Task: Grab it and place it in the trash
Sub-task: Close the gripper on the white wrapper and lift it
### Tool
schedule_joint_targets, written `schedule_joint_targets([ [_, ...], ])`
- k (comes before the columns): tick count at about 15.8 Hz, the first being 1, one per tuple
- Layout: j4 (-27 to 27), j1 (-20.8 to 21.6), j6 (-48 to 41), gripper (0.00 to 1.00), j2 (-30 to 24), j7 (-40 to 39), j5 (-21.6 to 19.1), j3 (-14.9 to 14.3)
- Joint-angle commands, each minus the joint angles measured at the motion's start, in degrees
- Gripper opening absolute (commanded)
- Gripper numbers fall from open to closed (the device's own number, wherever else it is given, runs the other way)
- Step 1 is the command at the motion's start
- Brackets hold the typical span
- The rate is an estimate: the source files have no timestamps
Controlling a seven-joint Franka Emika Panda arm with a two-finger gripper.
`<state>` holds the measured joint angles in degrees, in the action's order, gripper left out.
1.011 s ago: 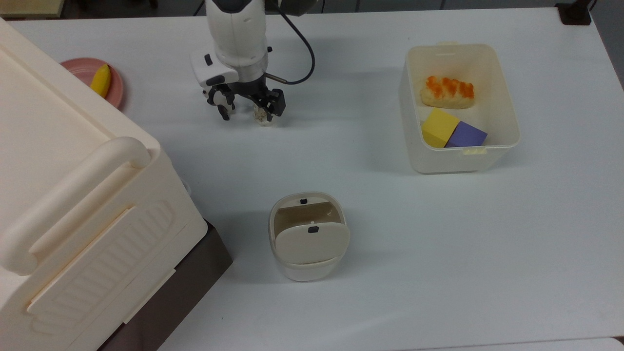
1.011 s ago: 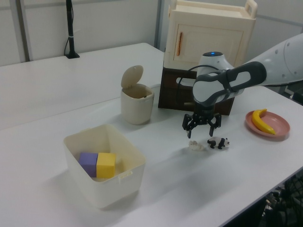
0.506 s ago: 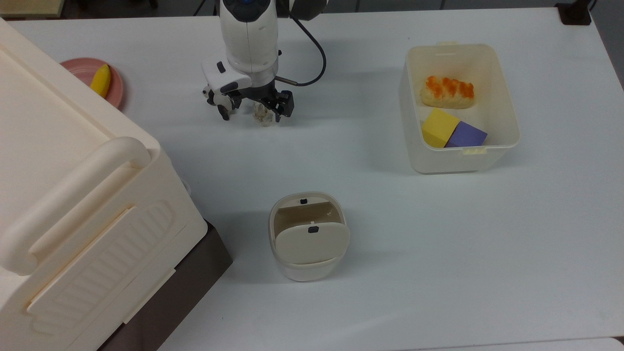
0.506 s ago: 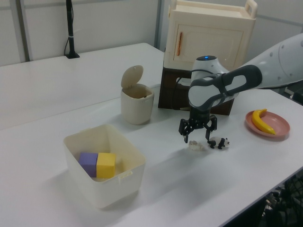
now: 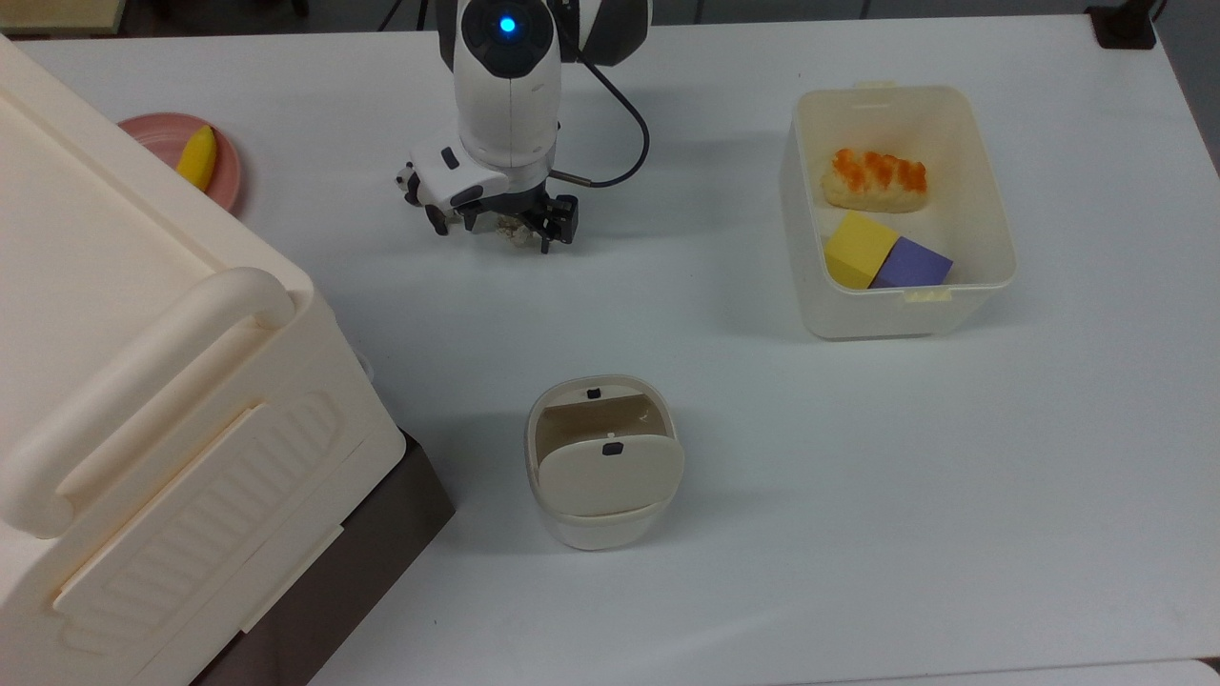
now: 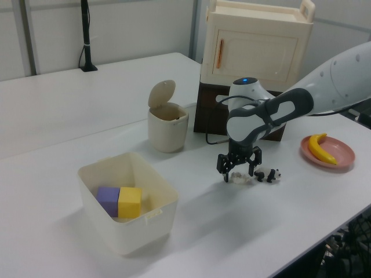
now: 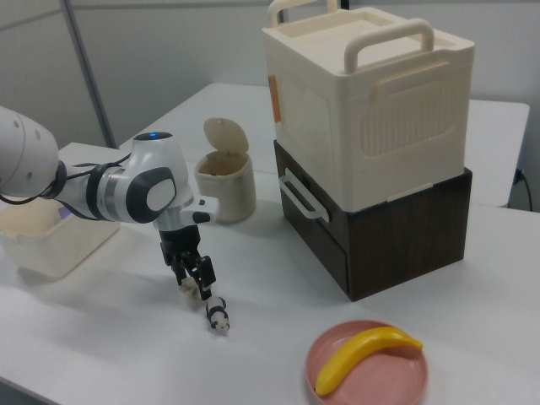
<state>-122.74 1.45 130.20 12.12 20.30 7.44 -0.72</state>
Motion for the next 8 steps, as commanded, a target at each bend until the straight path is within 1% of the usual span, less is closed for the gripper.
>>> schedule_joint_targets([
  [1,-0.66,0.57,1.81,0.40,-0.34,-2.89,0.56,-0.51],
  [2,-0.66,0.48,1.81,0.22,-0.34,-3.50,0.12,-0.51],
  [3,-0.57,0.48,1.81,0.13,-0.43,-4.03,-0.06,-0.51],
  [4,-0.49,0.48,1.81,0.11,-0.43,-4.12,-0.15,-0.51],
  [6,-0.40,0.57,1.81,0.11,-0.43,-4.12,-0.15,-0.42],
  [8,1.09,0.66,1.72,0.11,-0.52,-3.69,-0.15,-0.42],
])
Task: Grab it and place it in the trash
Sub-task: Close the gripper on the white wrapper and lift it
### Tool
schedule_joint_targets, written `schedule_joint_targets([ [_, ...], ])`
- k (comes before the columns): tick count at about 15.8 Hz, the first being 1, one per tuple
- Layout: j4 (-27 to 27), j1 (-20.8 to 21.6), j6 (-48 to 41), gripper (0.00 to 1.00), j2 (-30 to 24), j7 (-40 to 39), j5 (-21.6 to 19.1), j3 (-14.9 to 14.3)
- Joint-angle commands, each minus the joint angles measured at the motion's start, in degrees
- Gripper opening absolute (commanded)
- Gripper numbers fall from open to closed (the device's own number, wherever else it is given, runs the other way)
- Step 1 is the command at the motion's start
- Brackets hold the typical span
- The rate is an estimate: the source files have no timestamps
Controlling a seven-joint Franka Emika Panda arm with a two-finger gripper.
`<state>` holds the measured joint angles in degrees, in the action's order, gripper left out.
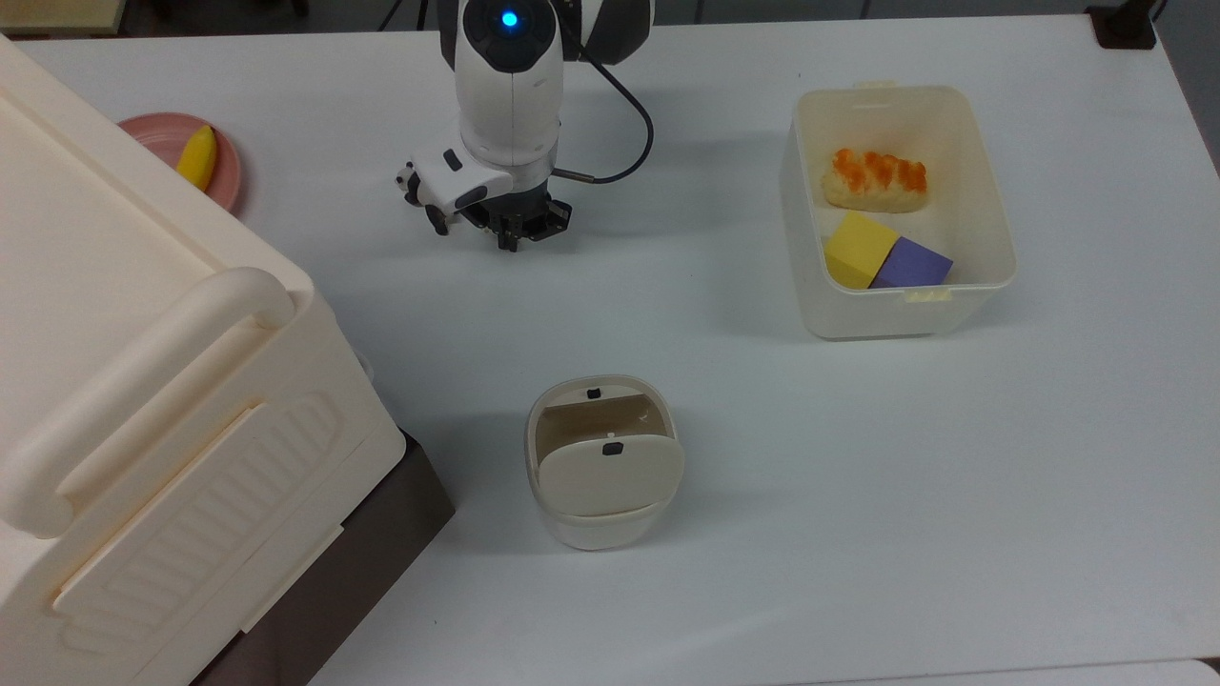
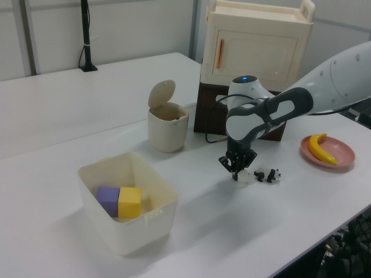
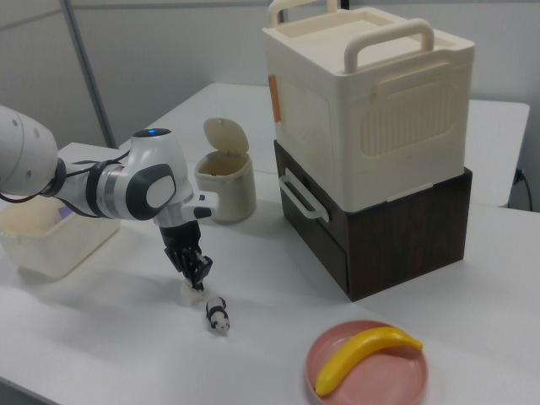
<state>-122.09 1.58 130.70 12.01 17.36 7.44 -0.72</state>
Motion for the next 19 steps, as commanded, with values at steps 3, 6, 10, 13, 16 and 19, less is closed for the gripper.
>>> schedule_joint_targets([
  [3,1.76,0.53,1.13,0.12,-0.41,-0.57,-0.14,-0.33],
  [6,1.68,0.44,1.22,0.00,-0.41,-1.19,-0.23,-0.33],
  [10,1.76,0.44,2.19,0.00,-0.41,-1.19,-1.46,-0.33],
  [13,1.76,0.44,2.10,0.23,-0.49,-0.93,-1.46,-0.33],
  [16,1.76,0.70,1.58,1.00,-0.76,-0.57,-1.29,-0.33],
  [19,0.63,0.79,0.09,1.00,-1.98,-0.49,-1.29,-0.25],
])
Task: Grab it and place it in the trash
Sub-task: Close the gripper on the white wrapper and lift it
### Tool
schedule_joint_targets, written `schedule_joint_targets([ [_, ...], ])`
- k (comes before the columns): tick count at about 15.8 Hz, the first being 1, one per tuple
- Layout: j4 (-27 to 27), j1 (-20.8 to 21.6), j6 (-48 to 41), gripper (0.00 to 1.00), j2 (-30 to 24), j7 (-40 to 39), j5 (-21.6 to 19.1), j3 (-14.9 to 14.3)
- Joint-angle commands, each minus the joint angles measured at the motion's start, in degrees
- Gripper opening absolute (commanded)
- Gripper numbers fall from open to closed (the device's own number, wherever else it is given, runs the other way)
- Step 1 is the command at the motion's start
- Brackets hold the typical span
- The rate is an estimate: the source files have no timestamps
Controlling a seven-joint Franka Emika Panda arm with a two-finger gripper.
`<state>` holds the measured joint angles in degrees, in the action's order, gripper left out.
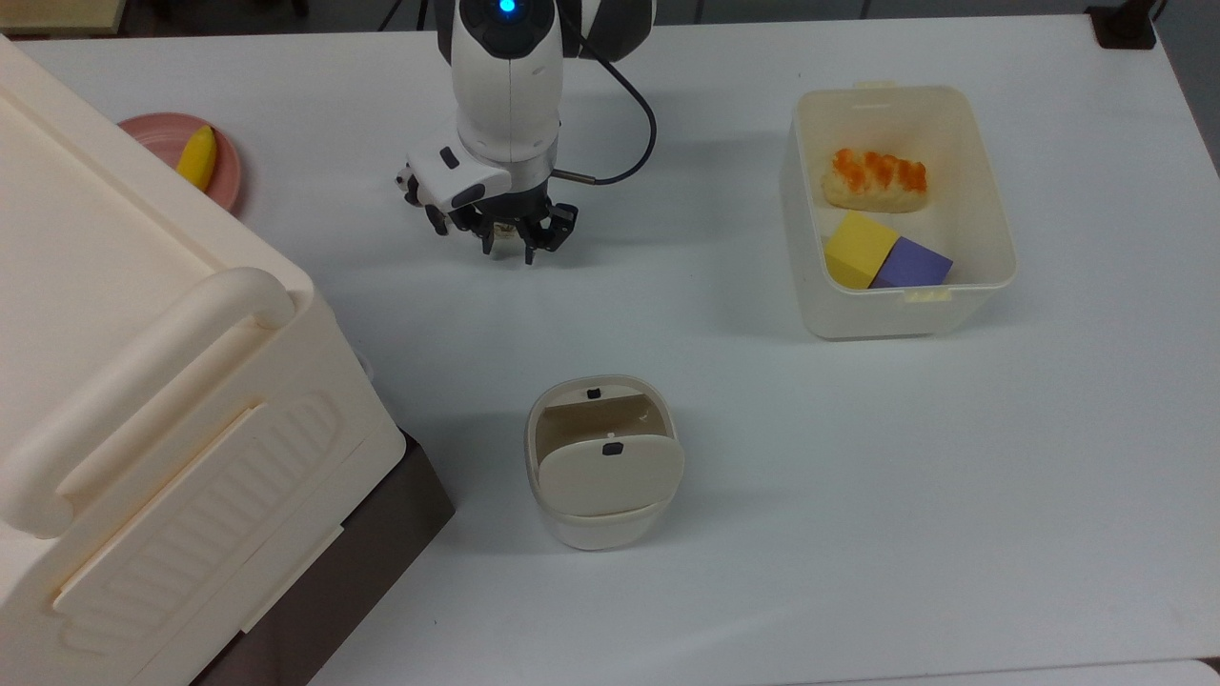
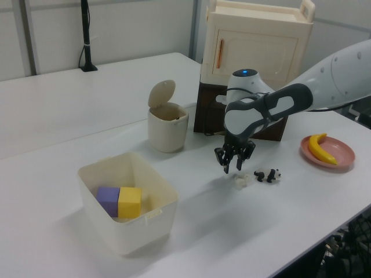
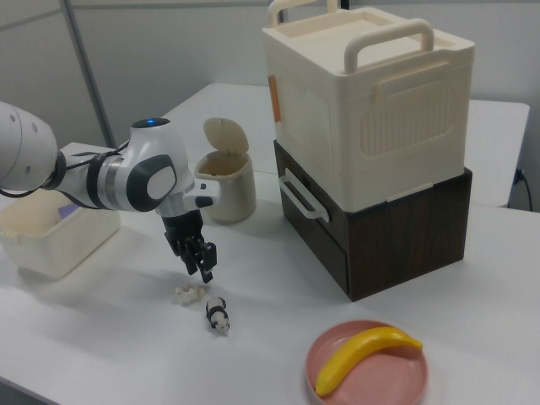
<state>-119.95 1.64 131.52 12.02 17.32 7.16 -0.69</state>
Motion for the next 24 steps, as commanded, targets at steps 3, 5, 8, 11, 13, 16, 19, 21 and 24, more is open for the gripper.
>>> schedule_joint_targets([
  [3,-3.18,0.47,-2.14,1.00,-4.28,-0.44,-1.00,-0.28],
  [5,-3.18,0.30,-5.12,1.00,-4.38,-0.44,-1.00,-0.28],
  [8,-3.18,0.03,-7.59,1.00,-4.29,7.94,-1.09,-0.37],
  [11,-3.18,0.03,-7.51,1.00,-3.94,16.77,-1.09,-0.37],
  [13,-3.18,-0.14,-7.16,1.00,-3.94,18.18,-1.09,-0.54],
  [16,-3.27,-0.06,-6.72,1.00,-3.32,20.82,-1.09,-0.54],
  [19,-3.45,0.03,-5.76,1.00,-2.01,22.58,-1.09,-0.54],
  [21,-3.36,0.47,-4.96,1.00,-0.78,23.11,-1.09,-0.54],
  [24,-3.45,0.73,-3.74,0.88,-0.42,22.85,-0.57,-0.54],
])
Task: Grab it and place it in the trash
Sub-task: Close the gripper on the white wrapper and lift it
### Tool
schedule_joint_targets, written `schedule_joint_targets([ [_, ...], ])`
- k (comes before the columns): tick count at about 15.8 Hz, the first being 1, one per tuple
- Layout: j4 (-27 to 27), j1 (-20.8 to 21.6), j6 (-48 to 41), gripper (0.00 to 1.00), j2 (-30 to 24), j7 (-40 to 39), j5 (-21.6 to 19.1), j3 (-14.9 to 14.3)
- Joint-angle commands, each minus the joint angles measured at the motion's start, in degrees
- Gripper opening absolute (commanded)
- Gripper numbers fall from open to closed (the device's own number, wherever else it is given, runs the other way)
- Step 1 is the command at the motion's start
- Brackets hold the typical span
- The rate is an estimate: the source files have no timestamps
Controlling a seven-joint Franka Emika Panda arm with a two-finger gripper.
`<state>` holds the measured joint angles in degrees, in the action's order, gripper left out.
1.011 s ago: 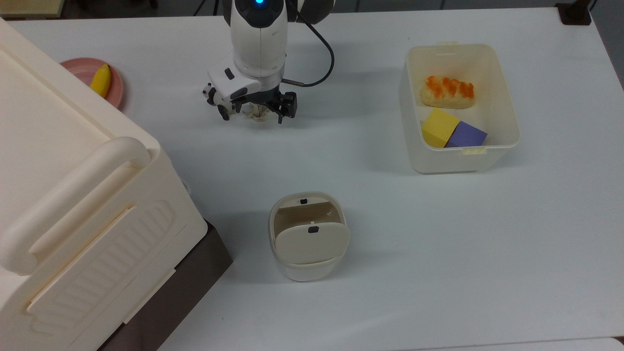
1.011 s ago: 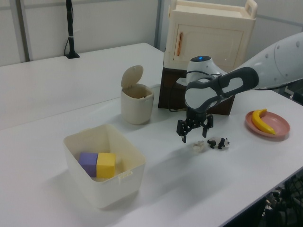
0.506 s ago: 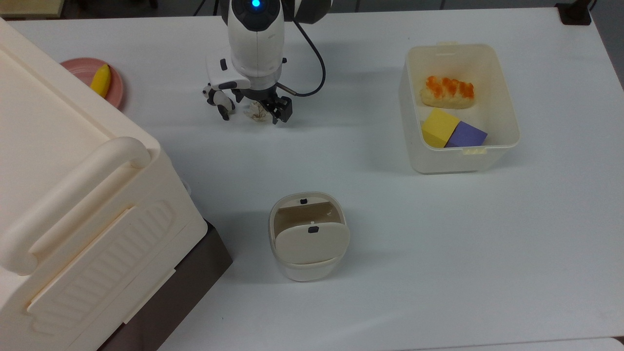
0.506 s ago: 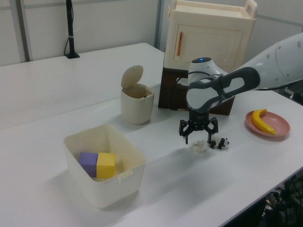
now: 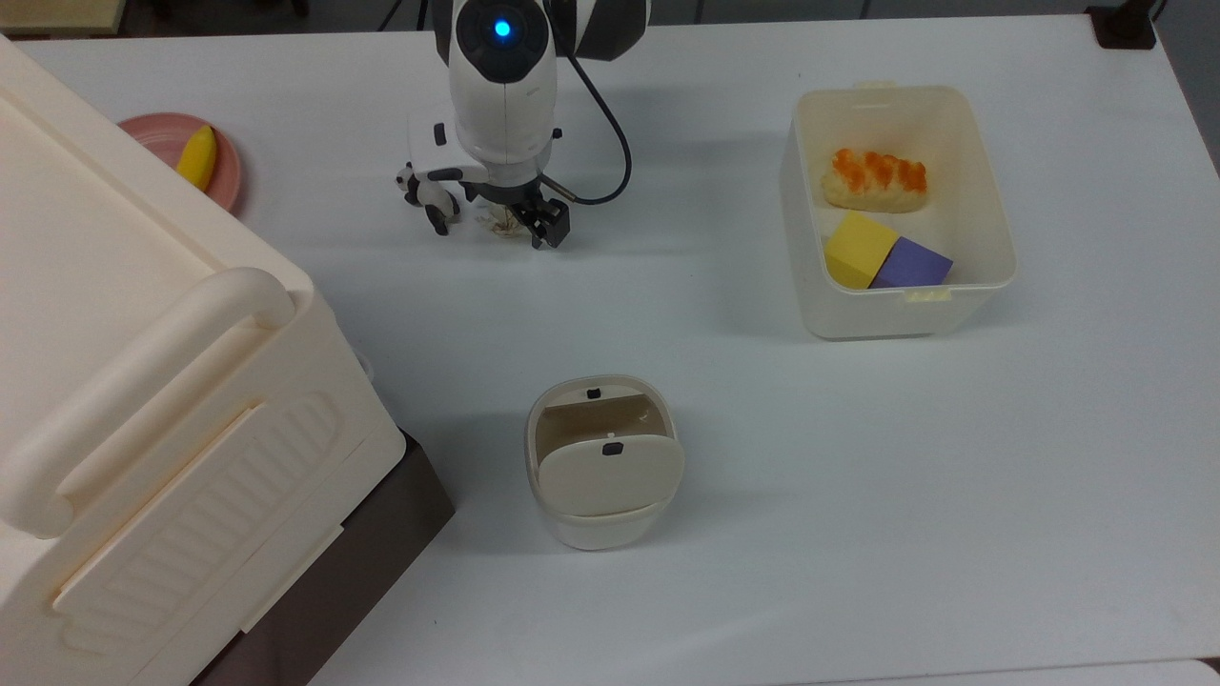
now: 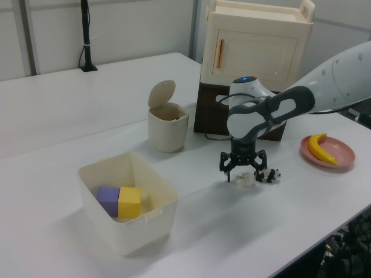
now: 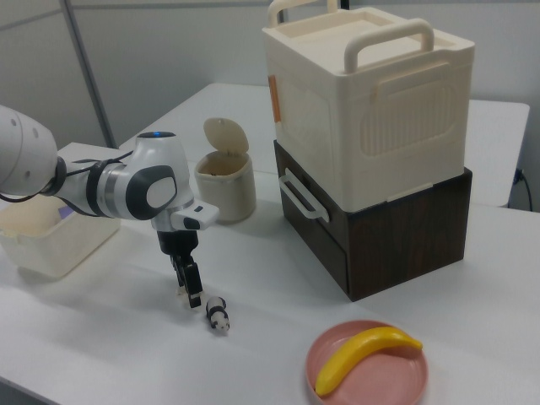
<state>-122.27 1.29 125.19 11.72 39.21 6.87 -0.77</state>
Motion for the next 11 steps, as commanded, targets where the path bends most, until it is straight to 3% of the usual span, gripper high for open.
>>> schedule_joint_targets([
  [1,-1.12,1.08,3.65,0.71,0.06,0.69,-0.28,-0.46],
  [3,-1.12,1.08,5.23,0.39,0.59,-0.53,-0.19,-0.46],
  [5,-1.04,1.08,6.03,0.01,0.59,-2.82,-0.19,-0.37],
  [11,-0.07,1.08,6.03,0.00,0.41,-3.09,-0.36,-0.28],
])
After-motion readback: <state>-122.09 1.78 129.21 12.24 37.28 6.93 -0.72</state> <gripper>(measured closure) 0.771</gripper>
